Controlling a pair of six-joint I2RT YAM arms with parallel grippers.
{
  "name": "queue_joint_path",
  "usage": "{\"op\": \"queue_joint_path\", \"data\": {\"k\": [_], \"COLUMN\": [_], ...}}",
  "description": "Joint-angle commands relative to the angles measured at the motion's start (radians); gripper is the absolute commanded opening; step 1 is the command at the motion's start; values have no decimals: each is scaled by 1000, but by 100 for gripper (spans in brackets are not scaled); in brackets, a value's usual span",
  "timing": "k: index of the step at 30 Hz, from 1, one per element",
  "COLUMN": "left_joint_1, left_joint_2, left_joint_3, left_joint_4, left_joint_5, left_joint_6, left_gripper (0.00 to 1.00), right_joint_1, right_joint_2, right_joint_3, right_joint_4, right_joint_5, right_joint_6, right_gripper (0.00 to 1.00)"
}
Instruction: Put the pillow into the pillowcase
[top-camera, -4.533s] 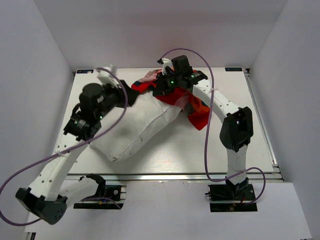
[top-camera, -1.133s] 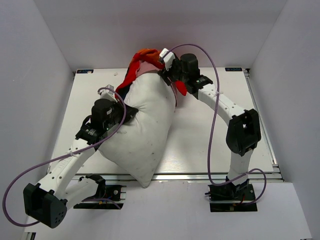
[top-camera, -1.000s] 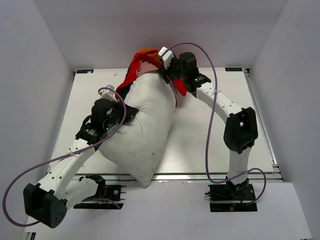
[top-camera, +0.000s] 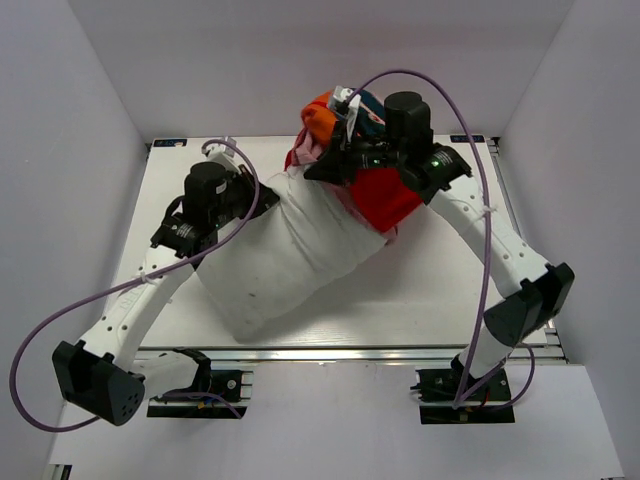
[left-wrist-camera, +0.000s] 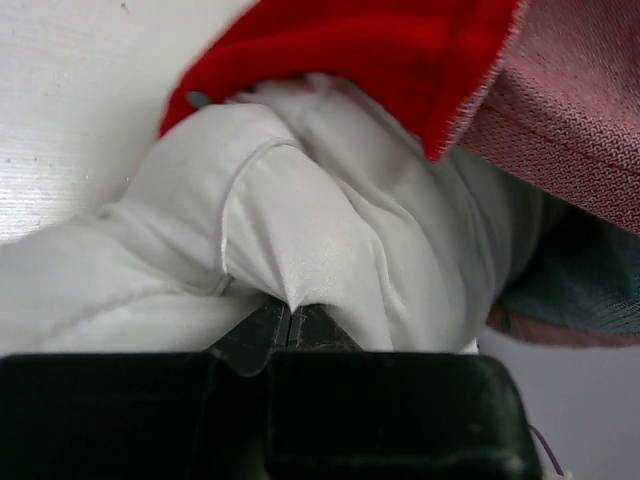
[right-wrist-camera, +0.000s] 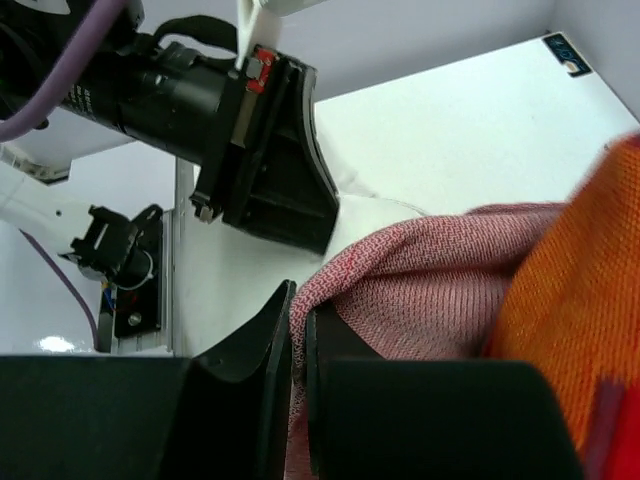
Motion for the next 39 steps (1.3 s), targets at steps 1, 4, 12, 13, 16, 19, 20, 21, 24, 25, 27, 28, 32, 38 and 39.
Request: {"op": "queue_joint_path", "data": {"k": [1,4,12,13,16,19,20,21,24,25,27,28,32,38,39], "left_joint_1": [3,3,3,3,2,2,2,2,2,2,3,2,3,2,2], "left_joint_2": [-81,-141,-177,-167,-132,-114,-109,-108,-109,-111,-120,-124,-137,-155,-146], "left_joint_3": [83,49,-113,-138,-207,-232,-236,-242,-256,-258,-259,-256,-239,-199,-201], "left_joint_4": [132,137,202,259,339,351,350,347,339,339,344,350,373,365,371], "left_joint_5": [27,44,134,150,202,205,205,202,187,168,151,145,162,206,213], "left_joint_6": [13,10,-30,-56,-92,-94,-91,-85,-70,-67,-62,-63,-71,-68,-67], "left_gripper": [0,0,0,0,0,0,0,0,0,0,0,0,0,0,0], "right_joint_1": [40,-67,-195,-159,-19,29,30,30,33,47,69,75,-31,-155,-133], "right_joint_2": [-116,-104,-58,-71,-116,-105,-84,-70,-32,-30,-41,-55,31,177,189], "right_joint_3": [-42,-216,-323,-330,-336,-250,-215,-177,-52,-40,-53,-81,-35,227,255], "right_joint_4": [-14,-62,-228,-228,-183,-129,-119,-117,-102,-94,-74,-62,-67,-90,-79], "right_joint_5": [-7,228,85,90,116,117,113,94,26,4,-18,-9,143,229,246], "right_joint_6": [99,70,37,19,-41,-28,-11,-5,64,83,118,129,123,159,164], "right_gripper": [0,0,0,0,0,0,0,0,0,0,0,0,0,0,0]}}
